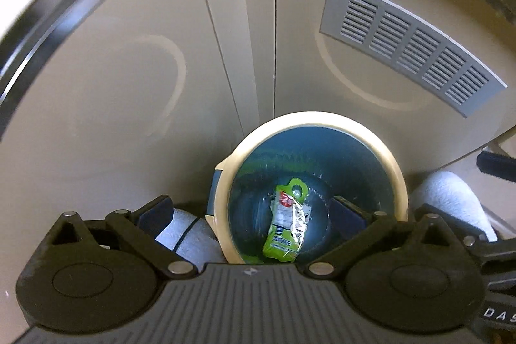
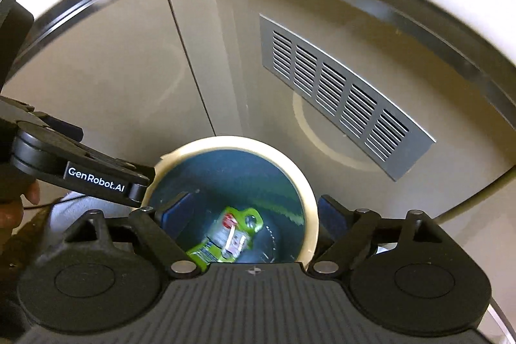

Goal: Collect trash
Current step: 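Open the left gripper over the bin while the right gripper releases the paper box, then raise both grippers back up to the counter trash, then grasp the clear plastic box with the left gripper while the right gripper grasps the white snack bag, then carry the clear box and white snack bag down over the trash bin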

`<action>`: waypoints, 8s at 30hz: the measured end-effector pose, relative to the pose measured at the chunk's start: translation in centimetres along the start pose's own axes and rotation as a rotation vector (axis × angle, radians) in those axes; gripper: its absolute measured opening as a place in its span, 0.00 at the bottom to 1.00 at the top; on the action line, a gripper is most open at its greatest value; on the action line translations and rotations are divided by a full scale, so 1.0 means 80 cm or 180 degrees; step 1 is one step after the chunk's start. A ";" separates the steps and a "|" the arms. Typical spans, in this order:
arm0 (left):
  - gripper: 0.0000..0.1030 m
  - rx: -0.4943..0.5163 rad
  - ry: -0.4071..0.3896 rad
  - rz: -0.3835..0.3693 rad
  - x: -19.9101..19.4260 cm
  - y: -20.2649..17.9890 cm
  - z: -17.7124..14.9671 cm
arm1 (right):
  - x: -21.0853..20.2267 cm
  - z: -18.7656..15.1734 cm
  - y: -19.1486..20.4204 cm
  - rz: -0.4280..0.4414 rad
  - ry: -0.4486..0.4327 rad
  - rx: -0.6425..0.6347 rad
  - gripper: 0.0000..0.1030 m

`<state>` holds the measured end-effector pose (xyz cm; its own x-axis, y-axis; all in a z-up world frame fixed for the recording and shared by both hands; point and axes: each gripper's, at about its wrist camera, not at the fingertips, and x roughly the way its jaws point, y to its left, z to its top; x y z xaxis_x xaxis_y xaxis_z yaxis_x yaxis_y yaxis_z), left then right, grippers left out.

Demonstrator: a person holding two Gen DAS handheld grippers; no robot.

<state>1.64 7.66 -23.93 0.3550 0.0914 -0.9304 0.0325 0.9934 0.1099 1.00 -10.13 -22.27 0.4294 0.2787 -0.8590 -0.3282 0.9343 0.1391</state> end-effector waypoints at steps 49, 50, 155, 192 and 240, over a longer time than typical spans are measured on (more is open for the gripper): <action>1.00 0.0093 -0.0510 -0.0159 -0.093 0.009 0.019 | -0.097 0.013 -0.013 0.0036 -0.0645 0.0220 0.96; 1.00 0.0088 -0.0557 -0.0168 -0.102 0.011 0.022 | -0.106 0.018 -0.015 0.0034 -0.0724 0.0222 0.96; 0.71 -0.0225 -0.2466 -0.0484 -0.290 0.047 0.221 | -0.165 0.218 -0.178 -0.1024 -0.3356 0.0415 0.14; 0.71 -0.0069 -0.1582 -0.0400 -0.184 0.052 -0.054 | -0.178 -0.001 0.014 0.0005 -0.1874 -0.0574 0.14; 0.71 0.0206 -0.0399 -0.0302 0.027 0.003 -0.030 | 0.035 -0.036 -0.005 -0.0059 -0.0298 -0.0391 0.14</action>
<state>0.18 8.26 -26.76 0.4609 -0.0159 -0.8873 0.1300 0.9903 0.0498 -0.09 -10.33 -26.15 0.5110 0.2866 -0.8104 -0.4176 0.9068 0.0574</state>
